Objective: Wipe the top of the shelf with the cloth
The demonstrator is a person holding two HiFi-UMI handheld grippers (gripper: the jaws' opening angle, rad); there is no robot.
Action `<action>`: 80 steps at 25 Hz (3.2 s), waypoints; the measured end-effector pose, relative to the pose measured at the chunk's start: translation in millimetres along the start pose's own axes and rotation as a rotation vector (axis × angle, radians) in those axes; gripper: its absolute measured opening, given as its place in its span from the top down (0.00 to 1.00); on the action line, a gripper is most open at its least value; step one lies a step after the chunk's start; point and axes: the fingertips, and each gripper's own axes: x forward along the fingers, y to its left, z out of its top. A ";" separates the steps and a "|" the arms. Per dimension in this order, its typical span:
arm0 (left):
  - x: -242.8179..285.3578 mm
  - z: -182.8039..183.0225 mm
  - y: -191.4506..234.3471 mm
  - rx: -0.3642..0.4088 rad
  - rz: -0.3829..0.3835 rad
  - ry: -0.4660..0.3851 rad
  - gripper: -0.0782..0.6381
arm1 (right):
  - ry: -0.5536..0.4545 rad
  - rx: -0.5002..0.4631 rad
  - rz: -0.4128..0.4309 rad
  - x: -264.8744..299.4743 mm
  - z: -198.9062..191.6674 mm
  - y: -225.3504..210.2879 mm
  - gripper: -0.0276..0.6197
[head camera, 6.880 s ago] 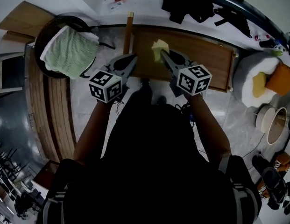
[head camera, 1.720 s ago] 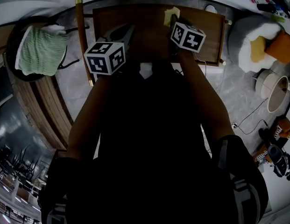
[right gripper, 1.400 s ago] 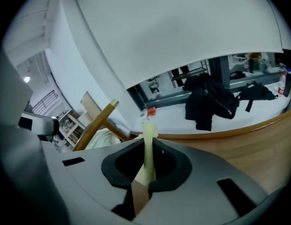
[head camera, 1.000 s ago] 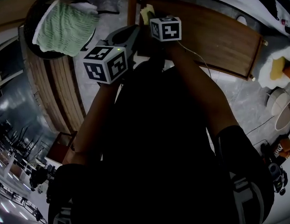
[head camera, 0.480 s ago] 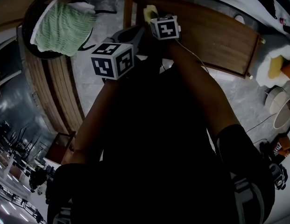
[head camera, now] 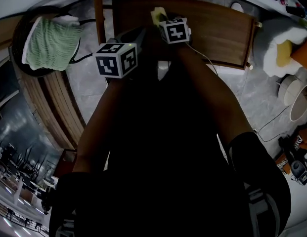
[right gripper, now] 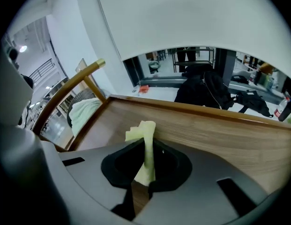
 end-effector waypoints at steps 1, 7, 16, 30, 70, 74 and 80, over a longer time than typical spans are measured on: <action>7.2 -2.4 -5.1 -0.002 -0.001 0.008 0.87 | 0.001 0.002 -0.007 -5.5 -3.3 -10.5 0.89; 46.3 -14.5 -47.5 0.014 -0.033 0.057 0.87 | -0.007 0.039 -0.050 -37.0 -20.6 -72.2 0.89; 100.3 -22.3 -106.7 0.050 -0.063 0.087 0.87 | -0.043 0.105 -0.105 -78.6 -44.9 -156.1 0.89; 176.2 -45.1 -155.5 0.165 -0.053 0.147 0.87 | -0.050 0.167 -0.236 -136.2 -78.5 -260.7 0.89; 30.0 6.0 -21.4 0.017 0.051 -0.058 0.87 | -0.095 0.187 -0.038 -101.6 16.8 -64.6 0.89; -18.3 13.9 14.4 0.012 0.094 -0.092 0.87 | -0.093 0.127 0.198 -59.2 31.0 42.7 0.89; -62.9 10.6 62.2 0.011 0.132 -0.089 0.87 | -0.026 0.100 0.270 -8.4 25.2 131.8 0.89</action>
